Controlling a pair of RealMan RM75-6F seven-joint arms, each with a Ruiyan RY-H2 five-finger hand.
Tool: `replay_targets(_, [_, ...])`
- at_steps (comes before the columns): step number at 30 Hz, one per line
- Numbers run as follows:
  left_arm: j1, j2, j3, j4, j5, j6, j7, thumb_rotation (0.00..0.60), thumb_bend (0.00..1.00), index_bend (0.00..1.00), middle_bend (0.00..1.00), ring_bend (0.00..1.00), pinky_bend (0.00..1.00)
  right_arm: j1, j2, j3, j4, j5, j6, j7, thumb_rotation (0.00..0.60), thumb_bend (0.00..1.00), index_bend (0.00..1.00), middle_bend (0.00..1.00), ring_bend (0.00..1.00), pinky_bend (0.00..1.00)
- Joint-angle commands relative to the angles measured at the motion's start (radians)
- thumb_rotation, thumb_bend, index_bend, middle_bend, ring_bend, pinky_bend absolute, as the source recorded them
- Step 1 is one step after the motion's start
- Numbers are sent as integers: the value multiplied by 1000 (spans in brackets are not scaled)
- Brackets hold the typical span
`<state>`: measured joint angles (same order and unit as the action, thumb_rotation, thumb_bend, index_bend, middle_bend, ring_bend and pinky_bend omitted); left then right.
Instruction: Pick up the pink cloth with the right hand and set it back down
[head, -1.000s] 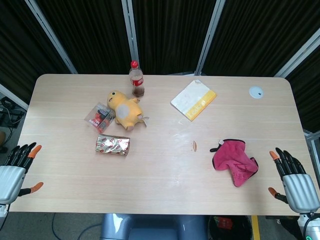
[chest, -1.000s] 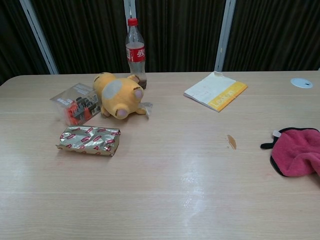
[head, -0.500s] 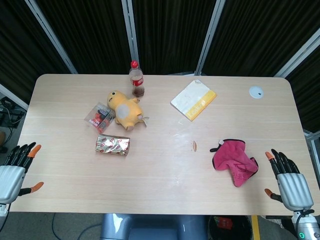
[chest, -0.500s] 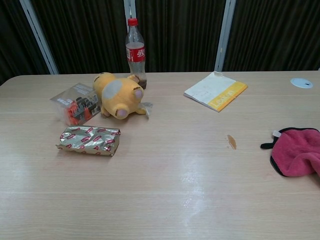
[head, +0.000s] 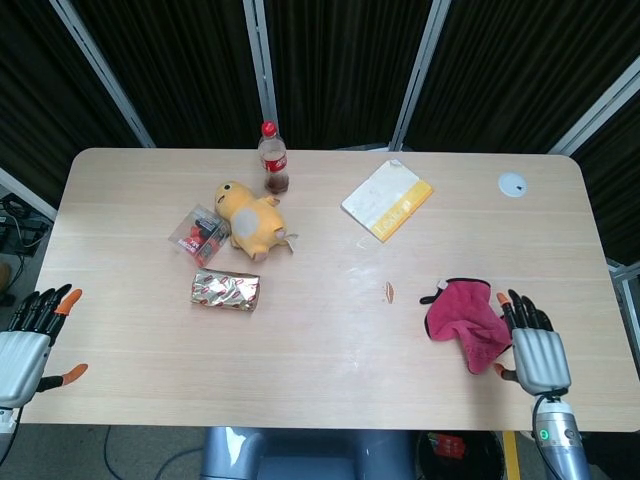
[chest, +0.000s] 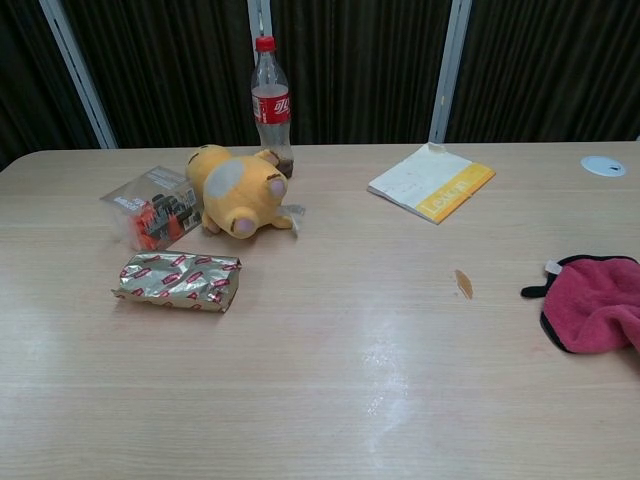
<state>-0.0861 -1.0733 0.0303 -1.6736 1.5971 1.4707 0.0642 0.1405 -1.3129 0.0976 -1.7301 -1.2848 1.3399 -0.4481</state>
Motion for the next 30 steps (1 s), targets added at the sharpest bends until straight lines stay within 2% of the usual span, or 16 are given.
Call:
replay_targets(1, [-1,0,0,0,1,0,-3,600,0,0,0,0,0,27,-94,24,83,62,-13,-49,600,0,5,0,0,154])
replay_targets(9, [-5,-3,-3,1,-13,-13,-3,600,0,0,0,0,0,56,-228,75,233,172,-39,-25,600,0,5,0,0,154])
replay_targets(26, [-11,-12,-10,2,-32,-26,-2,600,0,0,0,0,0,126,-348,108,313,248,-99,-16,600,0,6,0,0,154])
replay_targets(30, [-9,-10,-9,0,-33,-23,-7,600,0,0,0,0,0,144,-374,122,379,278,-110,-27,600,0,7,0,0,155])
